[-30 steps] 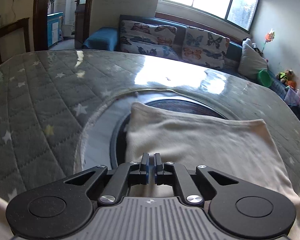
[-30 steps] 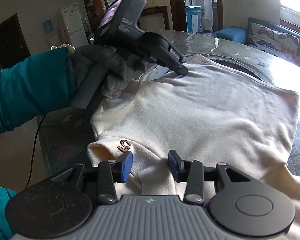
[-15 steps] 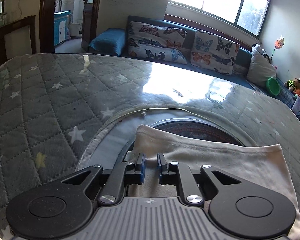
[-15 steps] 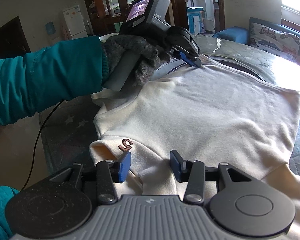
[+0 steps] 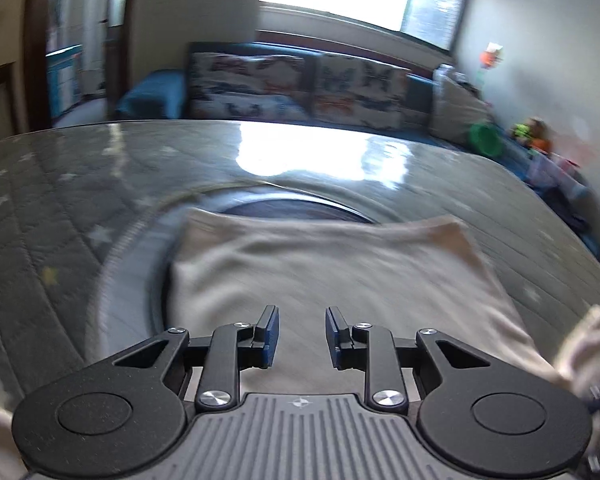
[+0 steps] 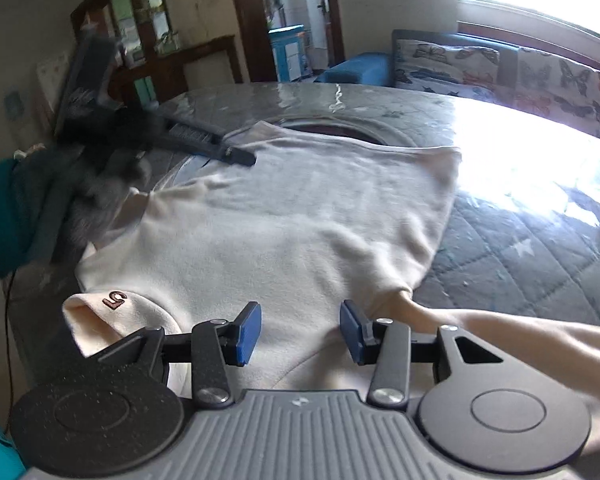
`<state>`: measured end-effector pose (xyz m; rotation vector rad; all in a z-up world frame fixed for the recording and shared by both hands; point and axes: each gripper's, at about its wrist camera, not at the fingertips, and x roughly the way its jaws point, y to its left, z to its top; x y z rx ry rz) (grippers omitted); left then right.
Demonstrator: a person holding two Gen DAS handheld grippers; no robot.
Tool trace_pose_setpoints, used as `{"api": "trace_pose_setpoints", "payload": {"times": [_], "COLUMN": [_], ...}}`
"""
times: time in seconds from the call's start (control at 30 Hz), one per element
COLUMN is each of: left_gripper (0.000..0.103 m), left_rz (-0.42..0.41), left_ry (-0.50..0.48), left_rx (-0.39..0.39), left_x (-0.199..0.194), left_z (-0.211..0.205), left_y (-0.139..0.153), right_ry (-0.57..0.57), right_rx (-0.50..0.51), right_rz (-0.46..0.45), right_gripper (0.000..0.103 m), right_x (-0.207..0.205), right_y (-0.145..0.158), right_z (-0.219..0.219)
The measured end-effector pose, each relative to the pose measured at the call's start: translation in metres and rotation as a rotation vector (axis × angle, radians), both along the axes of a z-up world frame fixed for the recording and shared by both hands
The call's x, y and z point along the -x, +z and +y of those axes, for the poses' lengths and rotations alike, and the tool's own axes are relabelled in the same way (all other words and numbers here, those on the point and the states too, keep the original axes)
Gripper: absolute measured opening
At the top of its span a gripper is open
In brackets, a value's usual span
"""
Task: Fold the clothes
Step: 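Grasp a sleeve with the right gripper and lift it toward the left gripper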
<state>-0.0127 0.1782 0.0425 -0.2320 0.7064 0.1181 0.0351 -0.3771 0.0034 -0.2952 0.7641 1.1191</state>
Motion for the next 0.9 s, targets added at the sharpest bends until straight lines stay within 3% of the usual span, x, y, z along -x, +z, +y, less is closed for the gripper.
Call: {"api": "trace_pose_setpoints", "payload": {"times": [0.23,0.47,0.6,0.7,0.9], "left_gripper": [0.030,0.030,0.031,0.032,0.037], "left_rz": [-0.028,-0.026,-0.035,-0.042,-0.042], "left_ry": [-0.134,-0.157,-0.195,-0.228,-0.293], "left_rx": [0.046,0.071,0.057,0.004,-0.052], "left_x": [0.050,0.100,0.124,0.138,0.146], "left_z": [-0.052,-0.069,-0.072,-0.078,-0.082], "left_y": [-0.005,-0.014,-0.015,-0.017,-0.011], "right_ry": [-0.108,-0.261,-0.322,-0.358,-0.433], "right_rx": [-0.035,0.008,0.029,0.040,0.058], "right_rz": [0.005,-0.028,-0.053,-0.068,-0.089], "right_gripper": [0.044,0.045,0.045,0.046,0.047], "right_x": [-0.013,-0.034,-0.042,-0.046,-0.056], "right_y": [0.006,-0.001,-0.006,-0.007,-0.005], "right_z": [-0.036,-0.079,-0.097,-0.108,-0.128]}}
